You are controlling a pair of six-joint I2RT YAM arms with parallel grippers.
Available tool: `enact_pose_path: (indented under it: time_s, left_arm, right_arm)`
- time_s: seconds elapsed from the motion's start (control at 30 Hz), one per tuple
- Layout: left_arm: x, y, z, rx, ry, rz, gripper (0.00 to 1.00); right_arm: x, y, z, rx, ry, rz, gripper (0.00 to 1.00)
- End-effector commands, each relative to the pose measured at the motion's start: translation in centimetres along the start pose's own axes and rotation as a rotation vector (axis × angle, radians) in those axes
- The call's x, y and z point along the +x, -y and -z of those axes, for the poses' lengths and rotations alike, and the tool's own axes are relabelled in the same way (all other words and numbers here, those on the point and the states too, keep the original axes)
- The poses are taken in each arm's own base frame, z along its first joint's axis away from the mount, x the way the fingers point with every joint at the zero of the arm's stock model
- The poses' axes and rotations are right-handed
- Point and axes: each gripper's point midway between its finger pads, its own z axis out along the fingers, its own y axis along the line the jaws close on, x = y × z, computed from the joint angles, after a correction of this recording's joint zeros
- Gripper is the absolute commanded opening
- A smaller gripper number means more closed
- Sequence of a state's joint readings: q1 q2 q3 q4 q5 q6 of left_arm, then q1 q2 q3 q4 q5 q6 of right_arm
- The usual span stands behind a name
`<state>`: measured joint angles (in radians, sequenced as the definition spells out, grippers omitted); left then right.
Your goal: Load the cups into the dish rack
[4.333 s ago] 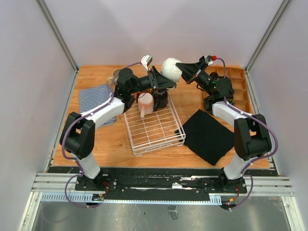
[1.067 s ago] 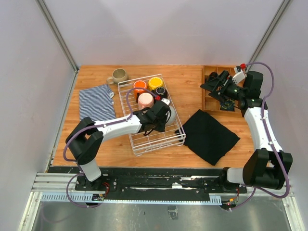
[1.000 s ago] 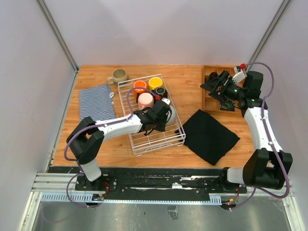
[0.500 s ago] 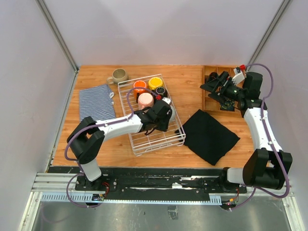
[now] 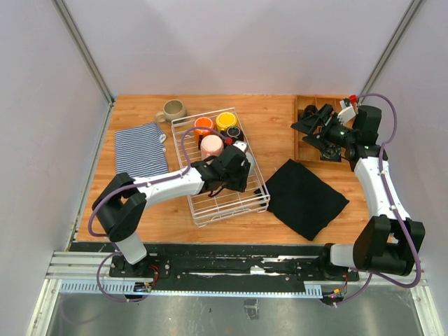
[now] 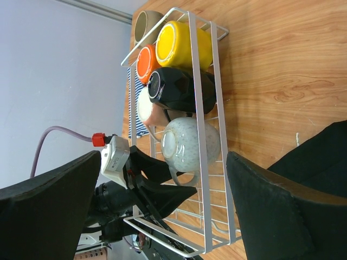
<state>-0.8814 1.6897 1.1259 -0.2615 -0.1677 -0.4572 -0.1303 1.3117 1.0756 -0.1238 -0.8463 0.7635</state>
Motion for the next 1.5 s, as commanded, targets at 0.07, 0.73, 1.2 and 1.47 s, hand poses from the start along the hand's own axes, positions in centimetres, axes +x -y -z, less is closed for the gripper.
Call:
enact_pose_path:
  time_s: [0.07, 0.73, 1.2, 1.47]
  left_arm:
    - [-0.8, -0.6, 1.7, -0.034, 0.058, -0.002, 0.59]
    - [-1.4, -0.3, 1.0, -0.023, 0.033, -0.148, 0.43]
    - [-0.1, 0.1, 0.3, 0.020, -0.015, -0.211, 0.30]
    - [-0.7, 0.3, 1.0, 0.030, 0.014, -0.187, 0.65]
  right_arm:
    - [-0.4, -0.8, 0.6, -0.029, 0.022, 0.011, 0.99]
    - [0.2, -0.6, 0.6, -0.032, 0.010, -0.005, 0.98]
    - [0.2, -0.7, 0.6, -0.037, 0.009, -0.005, 0.99]
    - [0.2, -0.7, 0.5, -0.038, 0.008, -0.010, 0.99]
